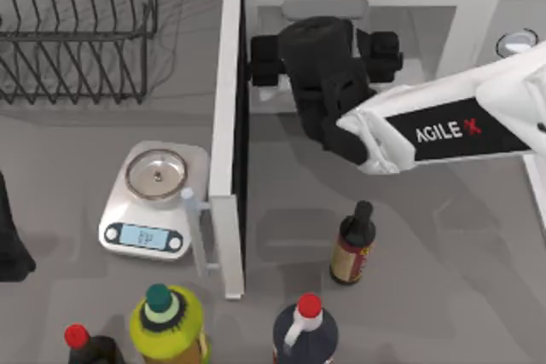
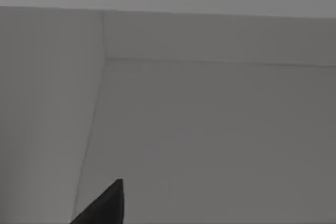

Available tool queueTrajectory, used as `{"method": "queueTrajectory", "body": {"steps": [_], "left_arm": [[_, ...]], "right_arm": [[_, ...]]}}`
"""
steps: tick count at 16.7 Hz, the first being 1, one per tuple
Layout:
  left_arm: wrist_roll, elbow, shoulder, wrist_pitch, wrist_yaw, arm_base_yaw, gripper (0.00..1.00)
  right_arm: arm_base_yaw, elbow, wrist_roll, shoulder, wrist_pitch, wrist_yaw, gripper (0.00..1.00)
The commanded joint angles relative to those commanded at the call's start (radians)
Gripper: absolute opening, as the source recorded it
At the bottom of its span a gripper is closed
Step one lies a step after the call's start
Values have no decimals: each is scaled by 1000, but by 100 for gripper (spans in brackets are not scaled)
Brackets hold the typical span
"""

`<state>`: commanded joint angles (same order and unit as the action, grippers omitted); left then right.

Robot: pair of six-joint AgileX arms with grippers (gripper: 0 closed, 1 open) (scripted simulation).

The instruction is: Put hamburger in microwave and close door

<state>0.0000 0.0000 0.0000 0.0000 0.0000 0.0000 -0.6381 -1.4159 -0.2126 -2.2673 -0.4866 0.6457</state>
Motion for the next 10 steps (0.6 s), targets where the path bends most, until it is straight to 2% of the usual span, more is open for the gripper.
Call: {"method": "queueTrajectory", "body": {"steps": [5, 9, 10], "left_arm": [[0, 0, 0, 0, 0, 0, 100], [0, 0, 0, 0, 0, 0, 100], [0, 0, 0, 0, 0, 0, 100]], "right_arm": [[0, -76, 0, 120, 215, -2, 100], [0, -93, 0, 143, 246, -2, 100], [-3, -23, -4, 89, 234, 5, 100]]}}
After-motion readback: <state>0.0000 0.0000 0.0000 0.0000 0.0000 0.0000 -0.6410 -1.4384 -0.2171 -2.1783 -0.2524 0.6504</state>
